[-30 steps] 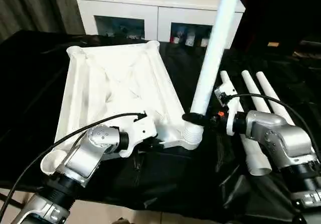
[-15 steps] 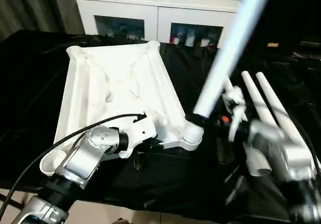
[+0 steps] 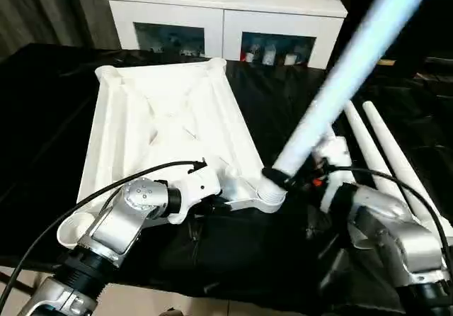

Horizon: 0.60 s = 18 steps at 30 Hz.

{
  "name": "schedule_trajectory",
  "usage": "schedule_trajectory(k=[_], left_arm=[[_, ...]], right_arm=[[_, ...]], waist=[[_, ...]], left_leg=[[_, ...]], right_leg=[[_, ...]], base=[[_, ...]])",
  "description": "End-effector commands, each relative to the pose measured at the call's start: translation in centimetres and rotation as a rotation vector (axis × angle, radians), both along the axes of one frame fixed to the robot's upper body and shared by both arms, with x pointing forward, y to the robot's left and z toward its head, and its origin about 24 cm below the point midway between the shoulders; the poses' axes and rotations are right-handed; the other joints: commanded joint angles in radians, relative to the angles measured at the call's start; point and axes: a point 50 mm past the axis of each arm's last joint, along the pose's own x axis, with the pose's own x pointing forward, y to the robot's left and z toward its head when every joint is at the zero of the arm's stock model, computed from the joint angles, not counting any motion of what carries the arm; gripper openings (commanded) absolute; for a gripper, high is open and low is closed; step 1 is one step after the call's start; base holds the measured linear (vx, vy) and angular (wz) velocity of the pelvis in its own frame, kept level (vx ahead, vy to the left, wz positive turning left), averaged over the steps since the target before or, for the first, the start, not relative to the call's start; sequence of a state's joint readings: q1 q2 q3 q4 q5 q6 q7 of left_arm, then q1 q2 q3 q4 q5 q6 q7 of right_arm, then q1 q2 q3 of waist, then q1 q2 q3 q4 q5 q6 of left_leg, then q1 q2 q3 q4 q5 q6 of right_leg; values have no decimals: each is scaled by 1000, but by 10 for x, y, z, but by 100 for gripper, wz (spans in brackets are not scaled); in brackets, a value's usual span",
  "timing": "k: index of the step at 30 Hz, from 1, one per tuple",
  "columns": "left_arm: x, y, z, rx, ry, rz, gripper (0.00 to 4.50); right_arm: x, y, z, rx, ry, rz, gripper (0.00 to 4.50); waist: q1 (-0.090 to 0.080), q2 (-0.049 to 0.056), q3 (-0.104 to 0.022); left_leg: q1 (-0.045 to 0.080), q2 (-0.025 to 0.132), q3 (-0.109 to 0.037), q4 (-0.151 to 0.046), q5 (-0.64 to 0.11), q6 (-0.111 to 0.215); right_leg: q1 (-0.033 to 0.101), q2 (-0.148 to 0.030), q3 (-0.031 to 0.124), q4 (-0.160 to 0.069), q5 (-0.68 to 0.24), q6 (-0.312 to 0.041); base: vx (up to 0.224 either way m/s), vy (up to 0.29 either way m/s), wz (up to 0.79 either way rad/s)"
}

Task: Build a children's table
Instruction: Insert table leg to table base

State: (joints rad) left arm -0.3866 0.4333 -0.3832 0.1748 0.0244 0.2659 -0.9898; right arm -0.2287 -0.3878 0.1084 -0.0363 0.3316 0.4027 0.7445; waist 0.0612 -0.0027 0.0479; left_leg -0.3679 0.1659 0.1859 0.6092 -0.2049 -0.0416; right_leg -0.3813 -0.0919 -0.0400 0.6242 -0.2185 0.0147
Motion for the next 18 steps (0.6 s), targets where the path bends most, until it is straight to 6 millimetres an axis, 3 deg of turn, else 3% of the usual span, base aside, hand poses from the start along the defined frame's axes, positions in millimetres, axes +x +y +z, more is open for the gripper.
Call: schedule_trajectory(k=[1,3,5,10,15,18], left_arm=[[2,-2,4,-11,-27,2,0],[1,-3,4,-12,-25,-5,0],[1,-4,4,-13,-25,-5,0],[0,-3,4,-11,-23,-4,0],[0,1,4,-8,-29,20,0],[1,4,3,-7,-30,43,0]], right_arm=[[-6,4,-21,-61,121,56,185],[-1,3,-20,-74,167,91,185],[0,2,-20,-79,179,96,185],[6,-8,-27,-116,263,91,185],[5,-11,-34,-139,279,90,185],[3,-9,-36,-137,283,95,185]], waist=[[-1,-3,-46],[-4,-17,-48],[-2,-12,-48],[-3,-19,-47],[-4,-26,-47],[-2,-23,-49]], left_leg=[[13,64,-27,-98,-254,-12],[9,63,-26,-95,-221,3],[11,64,-24,-92,-203,10],[11,65,-24,-94,-211,10],[14,66,-27,-99,-267,-17],[13,66,-28,-99,-259,-16]], right_leg=[[25,-58,44,-85,-224,-208],[28,-57,43,-80,-192,-213],[24,-58,44,-80,-171,-221],[24,-58,43,-80,-184,-222],[20,-59,44,-86,-244,-199],[21,-59,44,-85,-226,-196]], base=[[0,0,0],[0,0,0],[0,0,0],[0,0,0],[0,0,0],[0,0,0]])
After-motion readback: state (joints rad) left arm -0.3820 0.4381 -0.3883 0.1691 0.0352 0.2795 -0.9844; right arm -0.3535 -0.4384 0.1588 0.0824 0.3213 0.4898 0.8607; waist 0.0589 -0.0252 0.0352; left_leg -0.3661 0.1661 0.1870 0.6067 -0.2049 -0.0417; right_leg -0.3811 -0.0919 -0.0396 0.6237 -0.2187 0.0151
